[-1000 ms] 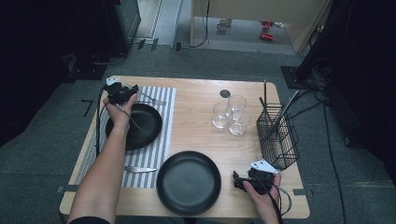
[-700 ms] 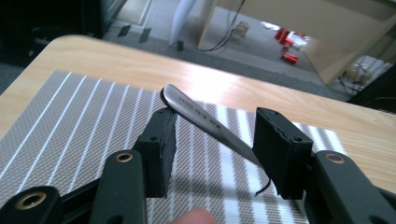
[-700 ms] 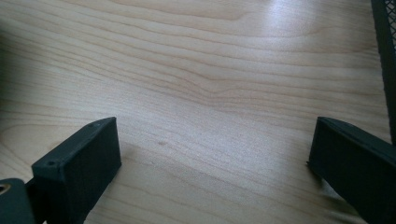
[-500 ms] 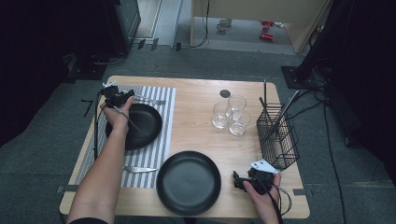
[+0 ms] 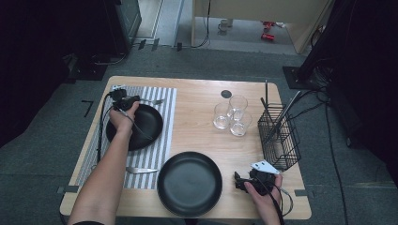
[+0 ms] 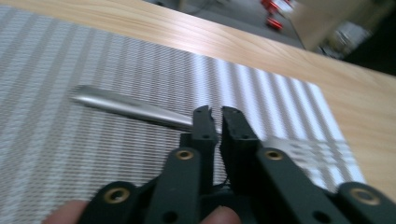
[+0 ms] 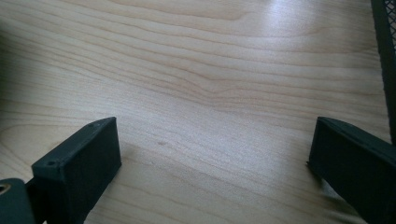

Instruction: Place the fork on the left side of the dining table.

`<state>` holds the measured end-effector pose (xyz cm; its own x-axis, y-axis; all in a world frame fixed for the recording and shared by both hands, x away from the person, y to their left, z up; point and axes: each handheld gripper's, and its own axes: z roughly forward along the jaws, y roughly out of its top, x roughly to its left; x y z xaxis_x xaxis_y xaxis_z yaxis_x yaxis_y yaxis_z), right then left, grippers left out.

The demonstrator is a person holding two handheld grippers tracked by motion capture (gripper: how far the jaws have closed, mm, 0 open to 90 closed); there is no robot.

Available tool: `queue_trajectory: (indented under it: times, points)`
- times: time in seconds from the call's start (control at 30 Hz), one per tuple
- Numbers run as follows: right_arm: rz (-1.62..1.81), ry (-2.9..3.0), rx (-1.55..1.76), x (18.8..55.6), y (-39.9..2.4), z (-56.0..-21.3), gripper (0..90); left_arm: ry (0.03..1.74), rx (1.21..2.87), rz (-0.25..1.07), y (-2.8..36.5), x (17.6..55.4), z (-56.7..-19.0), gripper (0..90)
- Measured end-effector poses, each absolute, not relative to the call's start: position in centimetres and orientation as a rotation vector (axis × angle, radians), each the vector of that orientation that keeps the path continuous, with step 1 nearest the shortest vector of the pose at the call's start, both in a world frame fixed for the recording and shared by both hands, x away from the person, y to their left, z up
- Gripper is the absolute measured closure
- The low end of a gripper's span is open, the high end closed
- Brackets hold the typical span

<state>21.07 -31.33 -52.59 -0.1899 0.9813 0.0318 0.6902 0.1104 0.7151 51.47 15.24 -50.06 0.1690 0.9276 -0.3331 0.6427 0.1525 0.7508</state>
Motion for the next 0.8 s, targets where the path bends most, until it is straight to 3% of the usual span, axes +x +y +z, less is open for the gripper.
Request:
queue_trajectory:
  times: [0.37,0.8]
  points:
    - [0.850,1.938,1.622,21.1,-31.4,-52.6,2.0,1.360,1.814,0.255,10.2,51.4,-50.3,90.0]
    - [0.852,1.938,1.623,21.1,-31.4,-52.6,2.0,1.429,1.847,0.275,8.4,52.1,-50.5,90.0]
